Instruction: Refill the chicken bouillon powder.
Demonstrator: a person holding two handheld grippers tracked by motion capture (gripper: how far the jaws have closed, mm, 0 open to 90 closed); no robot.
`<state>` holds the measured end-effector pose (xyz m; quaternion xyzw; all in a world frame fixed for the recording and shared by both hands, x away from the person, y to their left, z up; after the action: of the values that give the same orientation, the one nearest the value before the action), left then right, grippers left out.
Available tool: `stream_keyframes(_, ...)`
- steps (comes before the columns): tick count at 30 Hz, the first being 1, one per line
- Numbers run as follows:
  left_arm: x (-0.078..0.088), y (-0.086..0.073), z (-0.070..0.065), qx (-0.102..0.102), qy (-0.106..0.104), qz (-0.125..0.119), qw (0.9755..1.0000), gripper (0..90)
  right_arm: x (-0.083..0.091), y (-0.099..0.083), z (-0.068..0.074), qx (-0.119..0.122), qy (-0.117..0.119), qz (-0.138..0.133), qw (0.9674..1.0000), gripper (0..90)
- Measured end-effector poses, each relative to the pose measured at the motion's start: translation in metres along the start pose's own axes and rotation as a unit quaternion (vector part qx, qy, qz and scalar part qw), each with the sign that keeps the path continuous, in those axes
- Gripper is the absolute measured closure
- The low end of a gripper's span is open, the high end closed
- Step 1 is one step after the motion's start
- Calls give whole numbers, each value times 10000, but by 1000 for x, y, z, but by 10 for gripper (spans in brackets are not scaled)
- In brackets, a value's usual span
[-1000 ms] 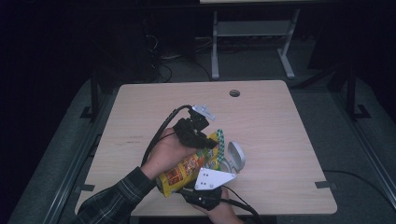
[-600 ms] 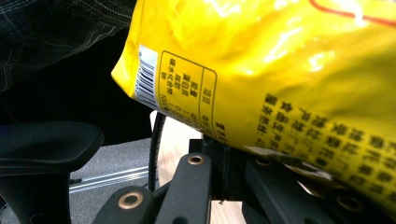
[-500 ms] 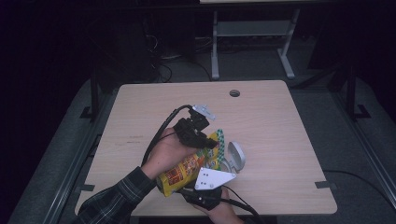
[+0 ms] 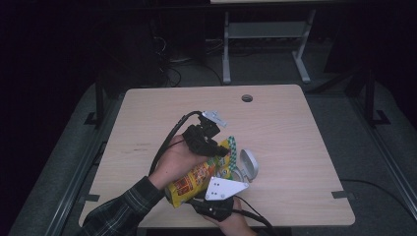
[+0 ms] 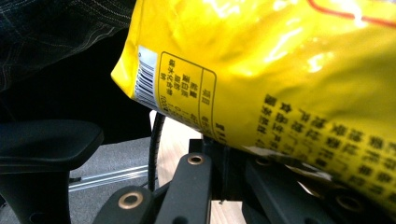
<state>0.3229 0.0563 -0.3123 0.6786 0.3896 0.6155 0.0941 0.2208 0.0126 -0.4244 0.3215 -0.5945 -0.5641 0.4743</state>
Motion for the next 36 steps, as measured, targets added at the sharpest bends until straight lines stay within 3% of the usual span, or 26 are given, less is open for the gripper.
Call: stream_keyframes(36, -2, 1, 0, 40, -26, 4, 10000, 897, 1, 3, 0, 4, -13, -53, 10000, 900)
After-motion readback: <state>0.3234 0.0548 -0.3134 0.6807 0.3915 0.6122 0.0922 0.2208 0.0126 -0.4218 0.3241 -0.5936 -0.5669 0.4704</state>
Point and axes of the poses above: each handheld gripper's, and its own axes: x roughly backward along the jaws, y roughly out of its top, z roughly to its left, the point moved 3 cm from there along -x, roughly forward along the jaws, and after that the axes turned 5 degrees about -y, right-handed, at the moved point
